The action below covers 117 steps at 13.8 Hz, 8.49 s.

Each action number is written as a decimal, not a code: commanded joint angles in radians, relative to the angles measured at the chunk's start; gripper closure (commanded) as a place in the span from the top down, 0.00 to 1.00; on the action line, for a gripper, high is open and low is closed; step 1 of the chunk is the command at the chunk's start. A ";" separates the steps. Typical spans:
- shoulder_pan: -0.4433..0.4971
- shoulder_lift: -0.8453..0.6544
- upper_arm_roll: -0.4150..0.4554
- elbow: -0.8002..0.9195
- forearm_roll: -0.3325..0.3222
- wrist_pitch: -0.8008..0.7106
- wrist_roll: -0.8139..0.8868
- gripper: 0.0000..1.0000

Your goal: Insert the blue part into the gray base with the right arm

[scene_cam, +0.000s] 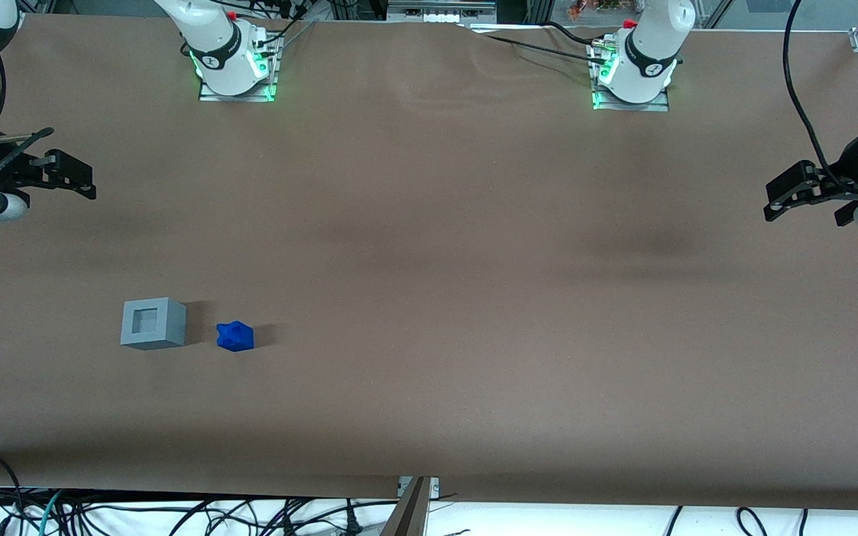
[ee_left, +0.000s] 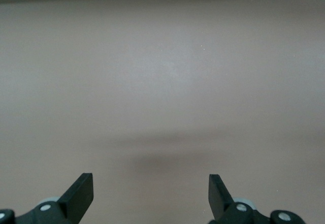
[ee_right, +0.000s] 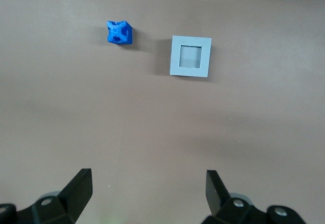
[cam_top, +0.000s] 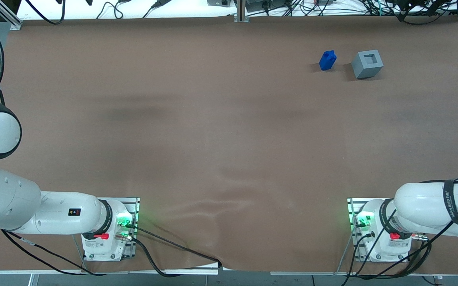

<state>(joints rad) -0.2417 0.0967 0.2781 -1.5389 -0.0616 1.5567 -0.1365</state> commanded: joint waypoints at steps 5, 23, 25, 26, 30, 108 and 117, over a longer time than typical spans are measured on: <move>-0.001 0.020 0.007 -0.007 -0.009 0.009 -0.003 0.99; 0.051 0.514 0.096 -0.176 -0.158 0.907 0.193 0.98; 0.056 0.544 0.096 -0.176 -0.175 0.942 0.195 0.98; 0.056 0.558 0.096 -0.176 -0.185 0.963 0.195 0.97; 0.058 0.592 0.095 -0.176 -0.190 0.999 0.195 0.84; -0.027 0.151 0.018 -0.106 -0.041 0.296 0.080 0.99; -0.028 0.057 0.046 0.009 -0.029 0.072 0.084 0.99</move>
<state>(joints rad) -0.2650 0.1485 0.3169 -1.5490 -0.0880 1.6409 -0.0669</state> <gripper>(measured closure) 0.004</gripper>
